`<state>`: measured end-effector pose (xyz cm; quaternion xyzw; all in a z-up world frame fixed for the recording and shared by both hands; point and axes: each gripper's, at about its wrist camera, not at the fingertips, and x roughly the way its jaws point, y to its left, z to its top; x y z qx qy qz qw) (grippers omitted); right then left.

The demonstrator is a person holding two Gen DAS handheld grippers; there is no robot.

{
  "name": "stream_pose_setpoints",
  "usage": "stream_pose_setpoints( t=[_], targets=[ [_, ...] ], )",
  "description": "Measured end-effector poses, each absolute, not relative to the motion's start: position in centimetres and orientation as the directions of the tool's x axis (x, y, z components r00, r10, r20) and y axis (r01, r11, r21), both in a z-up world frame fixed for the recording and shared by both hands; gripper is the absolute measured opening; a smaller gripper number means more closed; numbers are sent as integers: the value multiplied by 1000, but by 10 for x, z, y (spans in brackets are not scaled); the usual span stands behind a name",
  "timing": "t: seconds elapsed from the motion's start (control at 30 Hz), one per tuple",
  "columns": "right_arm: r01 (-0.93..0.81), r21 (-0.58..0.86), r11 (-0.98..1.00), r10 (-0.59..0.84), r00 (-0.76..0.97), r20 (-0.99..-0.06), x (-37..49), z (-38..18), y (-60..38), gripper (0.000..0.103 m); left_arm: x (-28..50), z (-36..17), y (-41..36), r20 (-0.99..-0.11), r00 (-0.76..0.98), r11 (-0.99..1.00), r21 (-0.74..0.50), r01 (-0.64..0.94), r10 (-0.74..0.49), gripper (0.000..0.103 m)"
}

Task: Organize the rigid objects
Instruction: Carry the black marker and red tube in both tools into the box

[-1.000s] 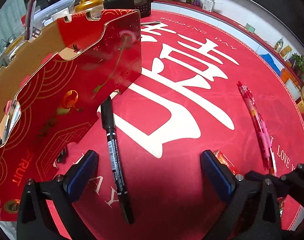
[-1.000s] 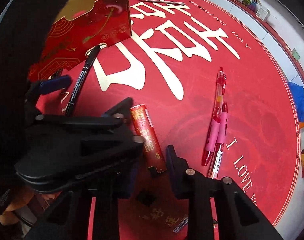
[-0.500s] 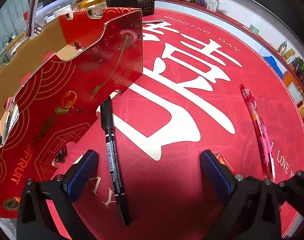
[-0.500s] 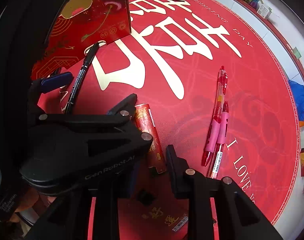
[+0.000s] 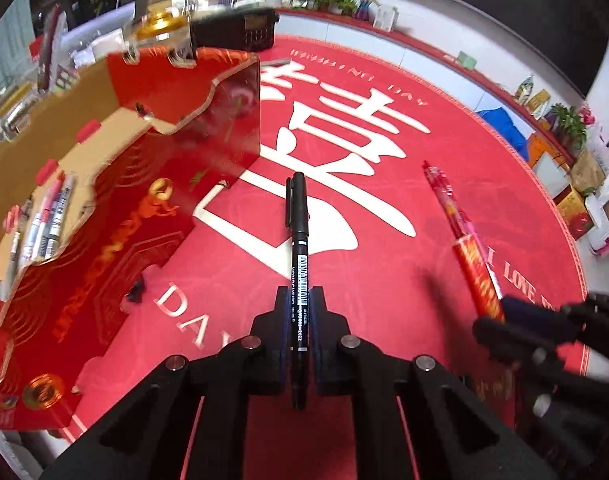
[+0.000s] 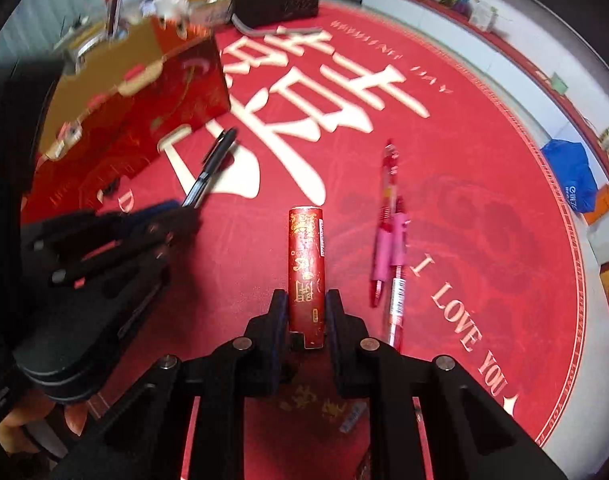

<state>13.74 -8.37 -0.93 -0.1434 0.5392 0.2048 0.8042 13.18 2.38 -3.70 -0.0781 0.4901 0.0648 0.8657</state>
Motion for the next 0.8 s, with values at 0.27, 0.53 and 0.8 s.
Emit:
stream_pose_setpoints(
  t=[0.27,0.53,0.8],
  targets=[
    [-394,61,917,223,380,-898,111,9,-107,20,92,-4,8,-791,606,991,-4,-131,77,9],
    [-386,55,921,219,395,-892,86,19,-103,20,66,15,0,-754,647,991,35,-127,110,10],
    [-413,40,910,232,427,-874,74,42,-81,20,47,32,20,-720,682,987,27,-160,130,9]
  ],
)
